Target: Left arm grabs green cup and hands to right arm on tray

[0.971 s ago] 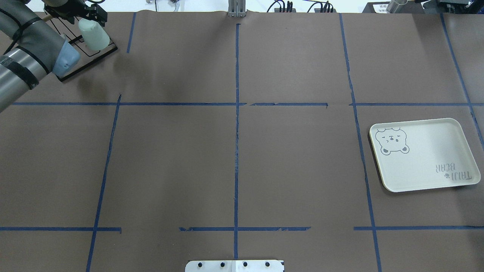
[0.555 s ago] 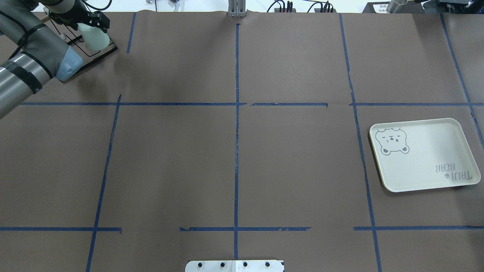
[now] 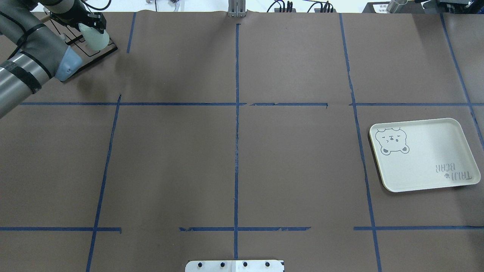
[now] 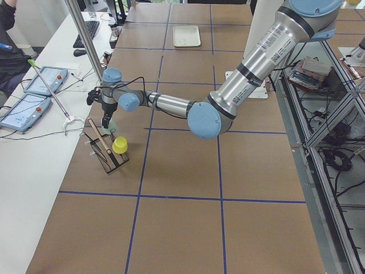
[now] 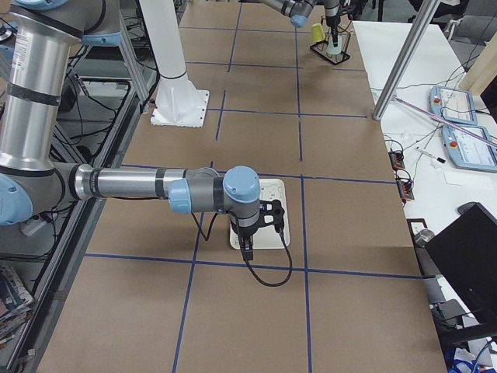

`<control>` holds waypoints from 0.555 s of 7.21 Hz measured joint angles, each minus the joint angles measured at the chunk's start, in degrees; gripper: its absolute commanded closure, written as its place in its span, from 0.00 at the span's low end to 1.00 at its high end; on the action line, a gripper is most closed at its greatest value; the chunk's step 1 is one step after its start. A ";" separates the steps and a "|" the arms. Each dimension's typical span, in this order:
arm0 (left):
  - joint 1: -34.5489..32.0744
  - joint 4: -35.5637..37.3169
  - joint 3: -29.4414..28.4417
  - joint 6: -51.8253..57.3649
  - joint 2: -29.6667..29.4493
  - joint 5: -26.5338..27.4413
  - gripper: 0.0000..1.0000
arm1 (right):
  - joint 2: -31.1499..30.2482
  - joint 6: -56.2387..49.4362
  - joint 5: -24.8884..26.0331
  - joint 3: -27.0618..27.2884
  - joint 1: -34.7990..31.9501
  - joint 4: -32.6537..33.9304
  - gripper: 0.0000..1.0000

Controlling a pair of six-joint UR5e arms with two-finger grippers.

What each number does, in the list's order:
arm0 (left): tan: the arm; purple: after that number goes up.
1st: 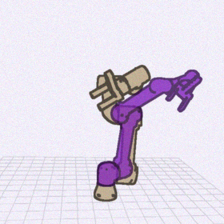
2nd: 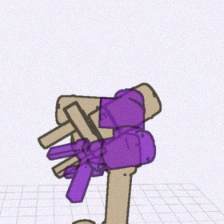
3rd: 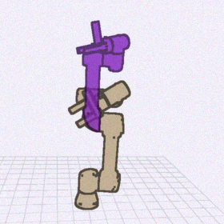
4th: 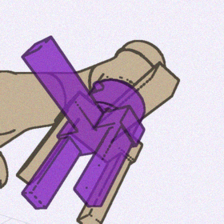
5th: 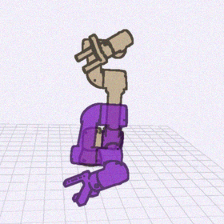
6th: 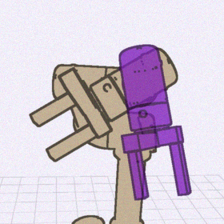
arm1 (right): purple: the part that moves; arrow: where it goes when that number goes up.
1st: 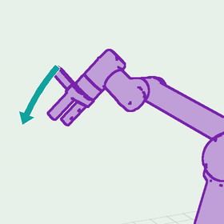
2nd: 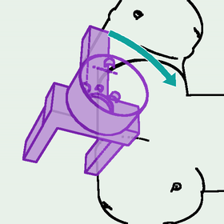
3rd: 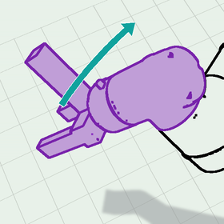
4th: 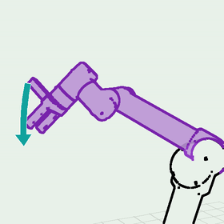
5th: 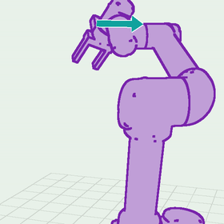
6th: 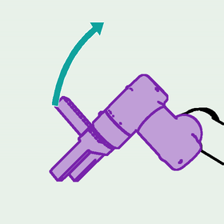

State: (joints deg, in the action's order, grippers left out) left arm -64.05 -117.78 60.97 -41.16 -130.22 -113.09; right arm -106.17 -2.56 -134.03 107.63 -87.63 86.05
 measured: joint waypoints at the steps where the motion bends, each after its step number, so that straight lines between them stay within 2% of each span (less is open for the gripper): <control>1: -1.39 0.77 2.27 0.04 0.40 -1.39 0.62 | 0.00 0.00 0.00 0.05 0.00 0.00 0.00; 2: -3.53 2.26 5.97 0.08 1.66 -4.43 0.62 | 0.00 0.01 -0.01 0.09 0.00 0.00 0.00; 4: -7.59 8.86 17.72 0.15 5.54 -11.53 0.62 | 0.02 0.01 0.00 0.18 0.00 0.00 0.00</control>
State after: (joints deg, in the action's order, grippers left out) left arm -71.64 -108.92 78.69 -41.01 -124.68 -124.63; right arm -106.16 -2.55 -134.03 107.81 -87.63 86.05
